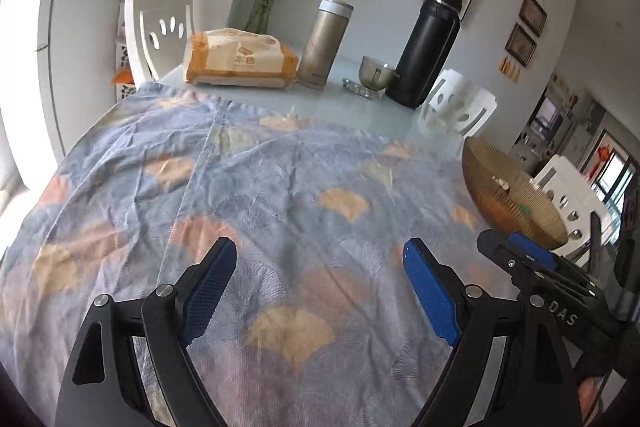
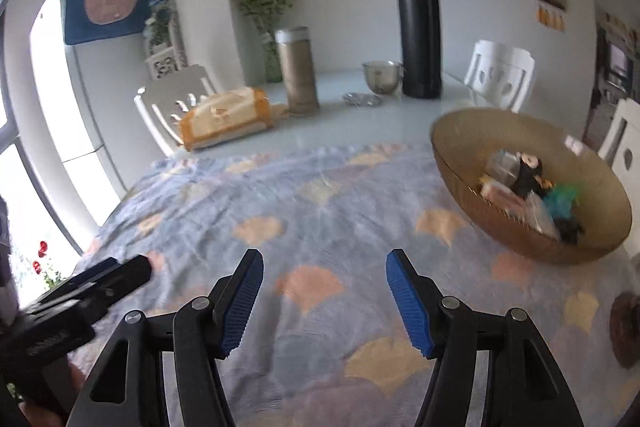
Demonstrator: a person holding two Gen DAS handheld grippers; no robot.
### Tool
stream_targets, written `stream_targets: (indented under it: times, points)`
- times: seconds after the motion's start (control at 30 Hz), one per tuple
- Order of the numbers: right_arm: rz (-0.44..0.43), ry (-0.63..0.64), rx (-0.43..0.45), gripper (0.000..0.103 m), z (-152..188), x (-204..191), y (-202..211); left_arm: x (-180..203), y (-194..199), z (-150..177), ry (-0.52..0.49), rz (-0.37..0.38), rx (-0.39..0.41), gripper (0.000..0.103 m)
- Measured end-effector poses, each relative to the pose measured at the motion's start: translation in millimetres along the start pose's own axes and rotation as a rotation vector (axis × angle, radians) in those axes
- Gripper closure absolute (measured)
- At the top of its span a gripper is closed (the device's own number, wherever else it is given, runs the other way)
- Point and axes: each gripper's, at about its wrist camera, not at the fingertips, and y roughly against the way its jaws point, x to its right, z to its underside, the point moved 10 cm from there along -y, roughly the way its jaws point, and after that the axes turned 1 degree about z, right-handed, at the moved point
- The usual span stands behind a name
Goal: Organize rigid objects
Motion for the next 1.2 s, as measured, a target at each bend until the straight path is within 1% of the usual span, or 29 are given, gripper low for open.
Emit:
stream_targets:
  times: [0.07,0.13,0.2,0.23,0.27,0.43,0.67,1.0,1.2]
  points:
    - [0.034,-0.001,-0.008,0.041,1,8,-4,2,-1,1,-0.012,0.000,-0.003,0.019]
    - [0.041,-0.014,-0.024,0.039,2,14,-9,2,0,0,-0.025,-0.008,0.003,0.019]
    - [0.032,-0.041,-0.057,0.030,7,19,-16,1,2,-2,-0.032,-0.020,0.014,0.019]
    - [0.034,-0.052,-0.070,0.022,9,21,-18,-1,2,-2,-0.034,-0.025,0.018,0.019]
    - [0.040,-0.060,-0.083,0.021,12,24,-20,-1,3,-3,-0.033,-0.028,0.020,0.019]
    - [0.044,-0.064,-0.142,0.021,23,25,-30,-6,2,-3,-0.028,-0.048,0.014,0.019]
    - [0.035,-0.065,-0.157,0.021,25,24,-31,-9,-4,2,-0.032,-0.078,-0.020,0.018]
    - [0.008,-0.073,-0.165,0.021,26,20,-30,-18,-7,3,0.000,-0.093,-0.038,0.018]
    - [0.004,-0.081,-0.165,0.021,26,21,-30,-19,-8,3,-0.007,-0.111,-0.038,0.018]
